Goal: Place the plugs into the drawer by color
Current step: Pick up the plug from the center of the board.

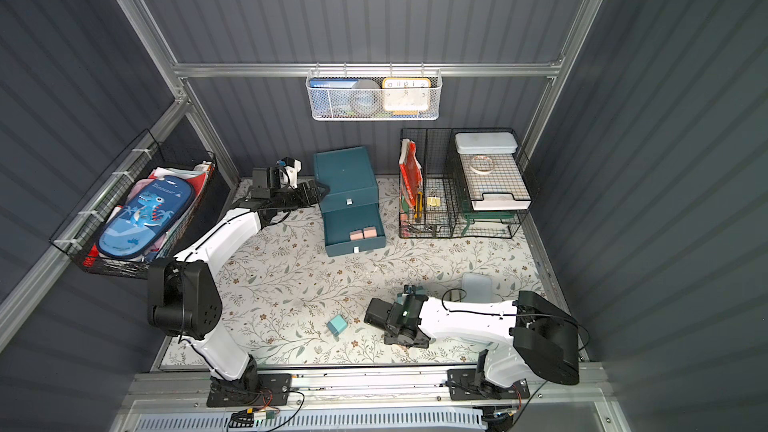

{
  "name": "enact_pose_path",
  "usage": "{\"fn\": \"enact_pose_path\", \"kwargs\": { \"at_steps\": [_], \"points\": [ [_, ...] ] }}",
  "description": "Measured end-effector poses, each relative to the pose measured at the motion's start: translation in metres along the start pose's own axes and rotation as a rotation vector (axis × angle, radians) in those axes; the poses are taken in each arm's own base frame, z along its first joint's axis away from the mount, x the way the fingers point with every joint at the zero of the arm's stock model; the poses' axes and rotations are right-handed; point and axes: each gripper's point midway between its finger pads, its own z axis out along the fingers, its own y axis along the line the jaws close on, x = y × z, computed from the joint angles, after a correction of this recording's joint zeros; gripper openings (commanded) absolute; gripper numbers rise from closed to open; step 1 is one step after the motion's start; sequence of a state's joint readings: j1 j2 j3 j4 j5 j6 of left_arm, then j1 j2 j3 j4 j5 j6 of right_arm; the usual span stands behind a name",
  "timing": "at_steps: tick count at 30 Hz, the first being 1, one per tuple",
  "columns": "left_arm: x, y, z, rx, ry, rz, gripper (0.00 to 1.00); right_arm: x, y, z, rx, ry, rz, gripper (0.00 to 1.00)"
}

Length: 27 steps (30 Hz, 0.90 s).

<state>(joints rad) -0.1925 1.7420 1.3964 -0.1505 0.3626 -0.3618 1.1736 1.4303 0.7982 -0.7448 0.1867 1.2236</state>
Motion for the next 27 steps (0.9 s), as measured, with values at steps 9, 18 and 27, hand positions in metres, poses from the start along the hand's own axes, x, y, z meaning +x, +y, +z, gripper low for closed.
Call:
{"fn": "enact_pose_path", "kwargs": {
  "at_steps": [9, 18, 27],
  "points": [
    [0.001, -0.002, 0.001, 0.003, 0.001, 0.002, 0.86, 0.007, 0.003, 0.008, 0.005, 0.041, 0.008, 0.65],
    [0.001, -0.002, 0.001, 0.003, 0.001, 0.003, 0.86, 0.009, -0.004, 0.015, 0.016, 0.06, 0.031, 0.64],
    [0.001, -0.002, 0.001, 0.003, 0.001, 0.003, 0.86, 0.007, -0.009, 0.017, 0.032, 0.06, 0.036, 0.58]
  ]
}}
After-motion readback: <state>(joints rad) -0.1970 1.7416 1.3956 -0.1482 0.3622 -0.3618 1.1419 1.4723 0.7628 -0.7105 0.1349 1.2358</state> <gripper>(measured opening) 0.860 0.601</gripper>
